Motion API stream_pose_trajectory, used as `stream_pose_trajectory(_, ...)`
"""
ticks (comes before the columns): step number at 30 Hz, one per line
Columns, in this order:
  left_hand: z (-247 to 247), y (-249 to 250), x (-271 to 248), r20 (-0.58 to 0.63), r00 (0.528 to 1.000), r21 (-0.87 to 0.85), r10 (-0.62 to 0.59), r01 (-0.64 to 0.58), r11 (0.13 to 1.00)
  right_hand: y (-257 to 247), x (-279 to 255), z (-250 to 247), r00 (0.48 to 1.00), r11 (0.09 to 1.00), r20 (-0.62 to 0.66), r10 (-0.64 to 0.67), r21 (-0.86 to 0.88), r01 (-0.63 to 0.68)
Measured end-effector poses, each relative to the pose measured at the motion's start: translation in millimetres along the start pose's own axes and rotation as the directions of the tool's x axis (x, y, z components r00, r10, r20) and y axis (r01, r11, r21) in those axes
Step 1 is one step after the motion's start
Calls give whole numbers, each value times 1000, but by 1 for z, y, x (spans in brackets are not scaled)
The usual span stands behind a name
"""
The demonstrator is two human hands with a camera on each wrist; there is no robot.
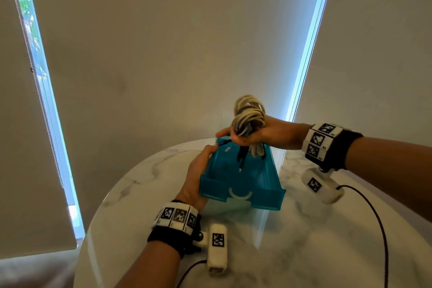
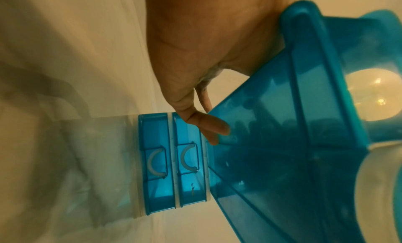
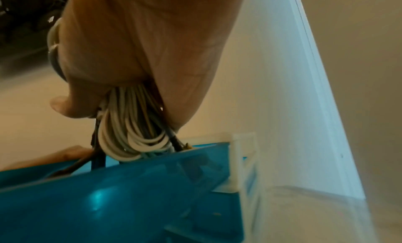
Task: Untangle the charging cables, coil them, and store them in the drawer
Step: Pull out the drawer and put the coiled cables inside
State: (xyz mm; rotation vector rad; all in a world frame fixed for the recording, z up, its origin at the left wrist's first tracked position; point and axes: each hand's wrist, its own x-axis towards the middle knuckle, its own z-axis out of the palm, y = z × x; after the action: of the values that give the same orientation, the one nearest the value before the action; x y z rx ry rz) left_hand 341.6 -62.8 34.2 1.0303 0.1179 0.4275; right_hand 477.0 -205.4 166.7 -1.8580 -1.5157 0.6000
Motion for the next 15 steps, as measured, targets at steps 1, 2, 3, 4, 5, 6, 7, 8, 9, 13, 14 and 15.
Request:
stream_pose_trajectory(1, 0, 1, -1, 9, 1000, -12, -26, 27, 1000, 2, -5, -4, 1000, 1000, -6, 21, -21, -21)
stream_pose_trajectory(2, 1, 1, -2, 13, 999, -18, -43, 43, 999, 4, -9, -6, 999, 999, -22, 36, -32, -36)
stream_pose_trajectory(3, 1, 0, 0, -5, 999, -20, -51, 51, 998, 6, -13, -8, 999, 997, -33, 37, -62, -39)
stream_pose_trajectory(4, 2, -1, 3, -19, 998, -27, -57, 57, 998, 7, -14, -9, 999, 990, -33, 24, -138, -28)
stream_pose_trajectory(5, 4, -1, 2, -22, 998, -26, -61, 61, 998, 8, -14, -8, 1000, 973, -28, 13, -229, -19)
stream_pose_trajectory(6, 5, 0, 1, -32, 998, -23, -60, 60, 998, 8, -12, -4, 1000, 946, -15, 10, -323, -14)
stream_pose_trajectory(7, 5, 0, 2, -57, 997, -9, -54, 53, 999, 5, -12, 0, 1000, 913, 3, 9, -408, -8)
stream_pose_trajectory(8, 5, -1, 2, -67, 996, 2, -59, 60, 998, 3, -12, 3, 1000, 886, 9, 19, -463, -12)
stream_pose_trajectory(9, 5, -1, 2, -58, 996, 5, -69, 69, 998, 3, -10, 4, 1000, 865, 8, 24, -501, -17)
stream_pose_trajectory(13, 1, -4, 4, -38, 996, 13, -78, 79, 997, 15, 1, 6, 999, 819, 19, -37, -572, 41)
stream_pose_trajectory(14, 3, -3, 3, -31, 997, 23, -73, 74, 997, 17, 2, 8, 998, 818, 26, -59, -572, 63)
stream_pose_trajectory(15, 3, -4, 3, -15, 997, 27, -72, 72, 997, 19, 3, 10, 996, 820, 24, -86, -567, 84)
